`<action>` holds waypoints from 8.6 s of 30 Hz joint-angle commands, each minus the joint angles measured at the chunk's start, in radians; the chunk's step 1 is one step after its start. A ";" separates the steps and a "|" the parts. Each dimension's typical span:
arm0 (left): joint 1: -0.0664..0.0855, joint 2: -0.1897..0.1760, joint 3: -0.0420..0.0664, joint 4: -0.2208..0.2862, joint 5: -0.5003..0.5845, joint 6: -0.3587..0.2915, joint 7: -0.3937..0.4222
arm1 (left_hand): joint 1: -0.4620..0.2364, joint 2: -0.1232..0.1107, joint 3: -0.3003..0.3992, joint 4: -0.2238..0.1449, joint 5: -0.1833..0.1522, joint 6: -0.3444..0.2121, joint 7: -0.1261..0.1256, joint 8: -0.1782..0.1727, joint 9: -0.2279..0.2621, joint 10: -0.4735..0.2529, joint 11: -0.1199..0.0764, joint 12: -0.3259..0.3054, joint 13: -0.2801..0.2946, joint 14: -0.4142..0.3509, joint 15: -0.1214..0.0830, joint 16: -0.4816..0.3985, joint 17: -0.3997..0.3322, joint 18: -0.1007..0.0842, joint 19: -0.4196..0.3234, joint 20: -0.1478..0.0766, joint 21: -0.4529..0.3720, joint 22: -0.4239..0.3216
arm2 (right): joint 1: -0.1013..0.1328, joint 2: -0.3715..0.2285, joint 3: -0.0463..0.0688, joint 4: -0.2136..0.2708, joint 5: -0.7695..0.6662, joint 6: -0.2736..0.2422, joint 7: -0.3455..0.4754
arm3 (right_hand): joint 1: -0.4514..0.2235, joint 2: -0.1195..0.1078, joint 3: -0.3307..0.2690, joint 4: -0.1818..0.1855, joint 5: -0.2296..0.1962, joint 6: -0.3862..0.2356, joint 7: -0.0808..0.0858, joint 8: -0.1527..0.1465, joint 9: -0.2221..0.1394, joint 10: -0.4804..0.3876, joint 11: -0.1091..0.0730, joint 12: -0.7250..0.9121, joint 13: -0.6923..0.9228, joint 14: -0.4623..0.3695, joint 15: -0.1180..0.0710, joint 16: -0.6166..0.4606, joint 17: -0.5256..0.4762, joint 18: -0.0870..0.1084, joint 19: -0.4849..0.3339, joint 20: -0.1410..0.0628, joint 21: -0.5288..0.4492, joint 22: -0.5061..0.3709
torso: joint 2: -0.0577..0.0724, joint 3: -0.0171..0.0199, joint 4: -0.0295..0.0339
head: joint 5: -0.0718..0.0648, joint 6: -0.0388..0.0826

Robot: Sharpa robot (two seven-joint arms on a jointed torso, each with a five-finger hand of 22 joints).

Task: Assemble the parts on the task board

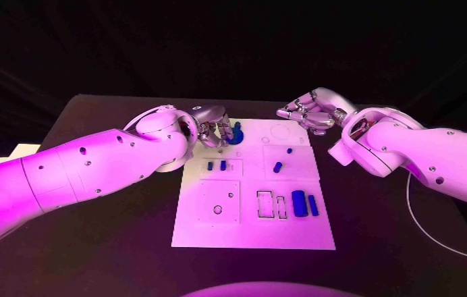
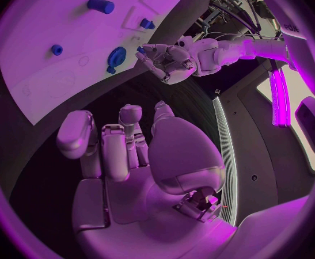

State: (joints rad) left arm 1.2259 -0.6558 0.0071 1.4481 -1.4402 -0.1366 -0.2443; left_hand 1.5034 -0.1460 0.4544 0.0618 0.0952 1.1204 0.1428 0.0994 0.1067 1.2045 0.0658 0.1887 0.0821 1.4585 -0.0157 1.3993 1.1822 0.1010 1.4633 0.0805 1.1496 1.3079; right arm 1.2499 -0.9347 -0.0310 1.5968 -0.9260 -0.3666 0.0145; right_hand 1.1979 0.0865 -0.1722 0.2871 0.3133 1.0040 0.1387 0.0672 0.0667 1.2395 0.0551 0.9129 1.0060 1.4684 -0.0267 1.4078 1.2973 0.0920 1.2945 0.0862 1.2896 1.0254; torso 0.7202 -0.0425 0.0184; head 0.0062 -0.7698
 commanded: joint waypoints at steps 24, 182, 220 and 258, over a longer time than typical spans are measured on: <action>-0.002 -0.040 -0.003 -0.005 0.038 0.095 -0.015 | -0.015 -0.005 0.011 -0.003 -0.005 0.003 0.005 -0.008 -0.003 0.001 0.006 -0.010 -0.002 0.029 0.003 -0.001 -0.008 -0.021 0.026 0.003 0.004 0.046 | -0.002 0.002 0.000 -0.001 -0.003 0.012 0.010 | 0.009 -0.001 -0.005 -0.001 0.006 0.001 0.001 0.006 0.001 -0.006 0.000 0.006 0.001 0.049 0.006 -0.005 0.001 0.017 -0.007 0.001 -0.006 0.000 | 0.002 -0.0005 -0.0028 | 0.008 -0.003; -0.059 -0.182 -0.028 0.095 1.439 -0.239 0.566 | -0.080 0.015 0.007 -0.016 -0.007 -0.084 0.036 0.022 -0.039 -0.058 0.035 -0.012 -0.001 -0.219 0.029 -0.308 -0.563 0.080 -0.189 0.028 -0.676 -0.305 | -0.096 0.116 -0.001 -0.115 -0.808 0.333 -0.206 | 0.376 -0.087 0.381 -0.189 -0.164 0.142 -0.005 0.012 0.006 -0.071 0.016 -0.763 -0.942 0.023 0.015 -0.205 -0.215 0.053 -0.080 0.007 -0.172 -0.227 | -0.009 -0.0048 -0.0004 | -0.037 0.004; -0.059 -0.184 -0.028 0.101 1.439 -0.235 0.557 | -0.074 0.021 0.009 -0.023 -0.006 -0.086 0.036 0.026 -0.038 -0.064 0.036 -0.006 0.000 -0.220 0.029 -0.307 -0.565 0.080 -0.187 0.029 -0.679 -0.308 | -0.087 0.022 0.009 0.014 -0.650 0.092 -0.200 | 0.267 -0.133 0.562 -0.235 -0.237 0.164 -0.006 0.006 0.008 -0.042 0.014 -0.789 -0.943 0.027 0.012 -0.185 -0.192 0.046 -0.063 0.005 -0.137 -0.180 | -0.009 -0.0056 -0.0004 | -0.037 0.003; -0.060 -0.180 -0.028 0.119 1.439 -0.228 0.560 | -0.071 0.023 0.011 -0.028 -0.005 -0.089 0.037 0.028 -0.038 -0.068 0.036 -0.002 0.000 -0.220 0.029 -0.307 -0.567 0.080 -0.186 0.029 -0.680 -0.309 | -0.198 0.191 0.006 0.106 -0.680 0.122 -0.132 | 0.262 -0.133 0.576 -0.241 -0.236 0.159 -0.003 0.004 0.007 -0.046 0.016 -0.794 -0.943 0.030 0.013 -0.173 -0.179 0.045 -0.058 0.003 -0.130 -0.171 | -0.008 -0.0060 -0.0024 | 0.090 -0.029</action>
State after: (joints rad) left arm 1.1663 -0.8388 -0.0212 1.5645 -0.0044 -0.3800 0.3090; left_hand 1.4354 -0.1302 0.4651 0.0395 0.0918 1.0372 0.1813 0.1231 0.0689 1.1433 0.1053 0.1831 0.0809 1.2426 0.0145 1.0950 0.6160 0.1629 1.2809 0.1055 0.4762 0.9999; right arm 1.0547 -0.7464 -0.0249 1.7030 -1.5835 -0.2708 -0.1342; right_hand 1.4698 -0.0465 0.3990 0.0470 0.0745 1.1570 0.1311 0.0692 0.0735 1.1983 0.0674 0.1228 0.0629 1.4647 -0.0089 1.2300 1.1174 0.1393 1.2288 0.0913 1.1542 0.8540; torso 0.7120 -0.0497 0.0171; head 0.0876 -0.7960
